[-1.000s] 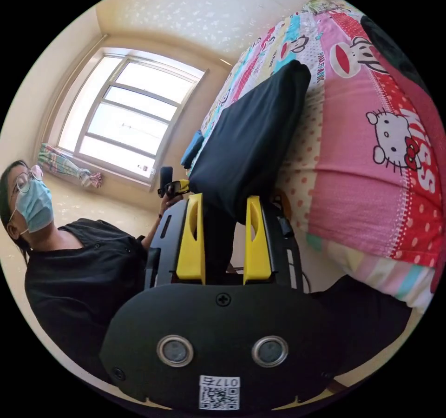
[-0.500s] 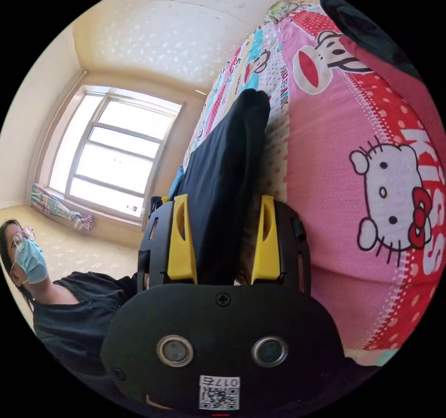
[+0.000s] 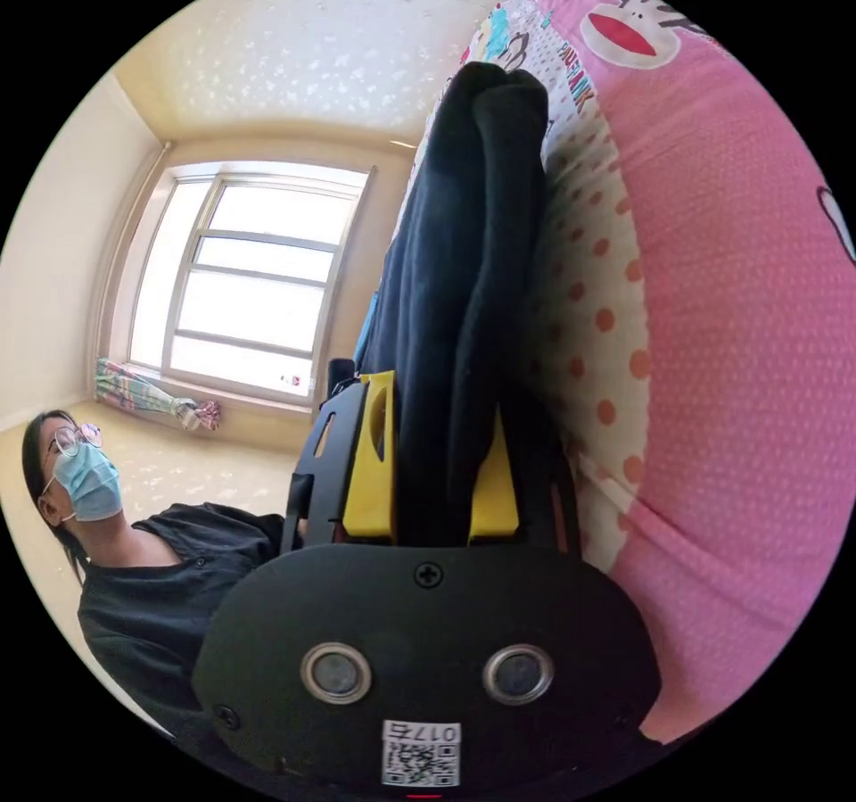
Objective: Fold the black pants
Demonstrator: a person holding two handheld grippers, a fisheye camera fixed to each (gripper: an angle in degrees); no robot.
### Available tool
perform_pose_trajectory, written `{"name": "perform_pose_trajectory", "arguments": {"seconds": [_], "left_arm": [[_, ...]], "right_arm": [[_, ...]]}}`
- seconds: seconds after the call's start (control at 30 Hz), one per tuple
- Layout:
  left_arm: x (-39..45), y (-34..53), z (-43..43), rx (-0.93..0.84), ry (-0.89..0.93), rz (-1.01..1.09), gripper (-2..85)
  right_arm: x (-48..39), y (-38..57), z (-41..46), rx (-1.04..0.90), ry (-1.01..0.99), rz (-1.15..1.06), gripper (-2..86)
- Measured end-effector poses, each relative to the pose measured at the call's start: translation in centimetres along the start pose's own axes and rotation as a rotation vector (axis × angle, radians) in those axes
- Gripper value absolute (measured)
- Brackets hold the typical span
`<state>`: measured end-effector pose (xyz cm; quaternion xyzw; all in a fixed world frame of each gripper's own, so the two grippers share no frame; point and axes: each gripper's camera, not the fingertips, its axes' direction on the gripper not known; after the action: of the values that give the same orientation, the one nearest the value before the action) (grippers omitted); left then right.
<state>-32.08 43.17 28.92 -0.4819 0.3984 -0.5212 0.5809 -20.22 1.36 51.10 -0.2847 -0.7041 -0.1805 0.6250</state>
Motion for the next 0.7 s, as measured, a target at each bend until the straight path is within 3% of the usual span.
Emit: {"name": "perform_pose_trajectory", "arguments": {"seconds": [0.1,0.37,0.5,0.7], "left_arm": [[0.1,1.2,-1.4,-0.009,0.14,-0.06,9.1],[9.1,10.1,-8.7,0.04,0.155,0.001,11.2],[13.7,12.9,-16.8,0.229,0.163,0.072,11.3],[17.2,14.2,-32.1,0.565,0.118,0.17,11.4]], "right_arm": [[-0.8,1.1,-0.5,-0.003,-0.011,0.062,10.2],[-10.9,5.8,0.1,-0.148,-0.102,0.021,7.6],[-18.6,3.4,3.2,-0.215,-0.097,-0.123,6.9],[-32.3,-5.7,15.9,-0.444,-0.035,-0.439,5.7]]}}
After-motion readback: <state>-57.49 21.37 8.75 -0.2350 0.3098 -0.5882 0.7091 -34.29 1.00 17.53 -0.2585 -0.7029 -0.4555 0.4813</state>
